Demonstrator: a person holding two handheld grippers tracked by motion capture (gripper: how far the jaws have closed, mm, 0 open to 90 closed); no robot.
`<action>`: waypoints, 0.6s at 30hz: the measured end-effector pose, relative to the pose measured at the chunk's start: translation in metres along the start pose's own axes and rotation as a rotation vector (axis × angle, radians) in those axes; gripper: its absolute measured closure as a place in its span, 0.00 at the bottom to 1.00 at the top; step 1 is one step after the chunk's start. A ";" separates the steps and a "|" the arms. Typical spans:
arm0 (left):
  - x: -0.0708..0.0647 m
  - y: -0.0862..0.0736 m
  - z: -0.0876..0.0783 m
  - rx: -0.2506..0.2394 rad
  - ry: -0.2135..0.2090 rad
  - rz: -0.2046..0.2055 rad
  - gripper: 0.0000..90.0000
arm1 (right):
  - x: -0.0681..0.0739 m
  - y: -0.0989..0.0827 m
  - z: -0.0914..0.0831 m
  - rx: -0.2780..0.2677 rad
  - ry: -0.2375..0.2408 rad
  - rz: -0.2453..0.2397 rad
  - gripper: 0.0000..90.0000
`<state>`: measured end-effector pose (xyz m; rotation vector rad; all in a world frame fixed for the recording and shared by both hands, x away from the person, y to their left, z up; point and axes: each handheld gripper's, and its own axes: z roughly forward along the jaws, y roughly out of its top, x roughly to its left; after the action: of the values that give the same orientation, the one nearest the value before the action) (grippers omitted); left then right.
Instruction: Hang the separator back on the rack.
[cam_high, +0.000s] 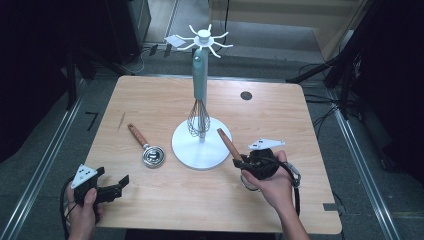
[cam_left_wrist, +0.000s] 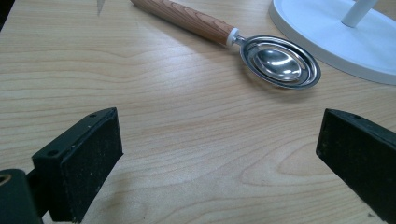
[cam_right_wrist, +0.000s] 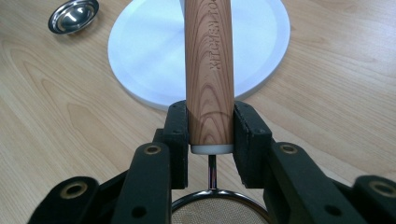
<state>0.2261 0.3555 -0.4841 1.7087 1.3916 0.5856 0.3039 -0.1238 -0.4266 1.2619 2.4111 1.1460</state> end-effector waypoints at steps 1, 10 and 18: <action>0.000 0.000 0.000 0.000 0.000 0.000 0.01 | 0.000 0.000 -0.001 -0.008 -0.001 0.003 0.79; 0.000 0.000 0.000 0.000 0.001 0.001 0.01 | 0.002 0.003 -0.008 -0.075 -0.029 0.013 0.79; 0.000 0.000 0.000 0.001 0.001 0.001 0.01 | 0.002 0.005 -0.014 -0.142 -0.022 0.015 0.79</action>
<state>0.2261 0.3552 -0.4841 1.7104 1.3920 0.5861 0.2987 -0.1282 -0.4129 1.2437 2.2634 1.2760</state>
